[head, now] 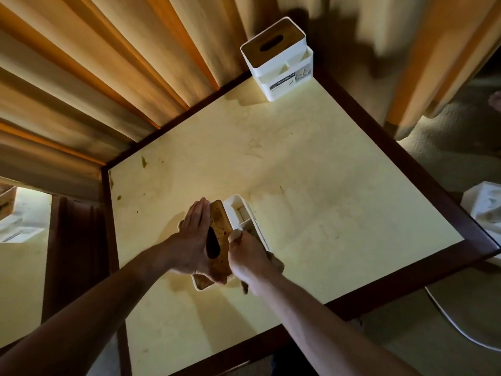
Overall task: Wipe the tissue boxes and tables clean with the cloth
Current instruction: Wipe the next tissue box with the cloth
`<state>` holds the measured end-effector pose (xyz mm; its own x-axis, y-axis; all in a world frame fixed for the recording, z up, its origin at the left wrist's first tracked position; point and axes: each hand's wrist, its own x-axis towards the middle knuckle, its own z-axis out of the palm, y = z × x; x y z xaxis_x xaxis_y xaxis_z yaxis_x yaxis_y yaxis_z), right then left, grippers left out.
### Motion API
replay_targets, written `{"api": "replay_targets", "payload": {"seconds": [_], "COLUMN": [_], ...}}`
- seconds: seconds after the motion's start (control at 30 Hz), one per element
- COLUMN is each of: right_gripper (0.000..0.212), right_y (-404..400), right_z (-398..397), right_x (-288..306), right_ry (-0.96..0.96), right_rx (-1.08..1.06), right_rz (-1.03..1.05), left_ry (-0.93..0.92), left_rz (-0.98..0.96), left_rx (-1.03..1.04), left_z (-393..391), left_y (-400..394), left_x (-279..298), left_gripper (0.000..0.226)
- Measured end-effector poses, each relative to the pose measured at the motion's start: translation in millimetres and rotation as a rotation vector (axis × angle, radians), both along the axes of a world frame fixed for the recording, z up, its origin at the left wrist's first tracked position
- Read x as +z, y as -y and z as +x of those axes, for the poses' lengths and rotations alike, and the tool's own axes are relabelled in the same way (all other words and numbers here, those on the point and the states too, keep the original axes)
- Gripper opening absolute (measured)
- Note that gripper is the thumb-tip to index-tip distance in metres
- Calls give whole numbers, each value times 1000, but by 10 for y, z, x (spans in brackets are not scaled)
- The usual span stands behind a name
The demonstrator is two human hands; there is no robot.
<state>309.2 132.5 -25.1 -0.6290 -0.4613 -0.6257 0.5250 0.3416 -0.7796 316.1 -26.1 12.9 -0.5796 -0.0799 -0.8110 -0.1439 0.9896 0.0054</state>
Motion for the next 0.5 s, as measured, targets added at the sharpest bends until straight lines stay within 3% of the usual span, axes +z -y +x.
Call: {"api": "replay_targets", "payload": {"seconds": [0.1,0.23,0.37,0.5], "right_gripper": [36,32,42,24], "right_y": [71,90,106,56], "right_z": [-179,-235,-159,127], "right_x": [-60,-163,-203,-130], "right_ry": [168,405,305,-88], "right_rx": [85,-19,-14,-14], "right_rz": [-16,-66,-93,111], "left_ry": [1,7,12,3], "left_rz": [-10,-5,-14,-9], "left_rx": [16,16,24,18], "left_z": [5,1,0,3], "left_y": [-15,-24,-24,-4], "left_x": [9,19,16,-7], "left_gripper": [169,167,169,172]}}
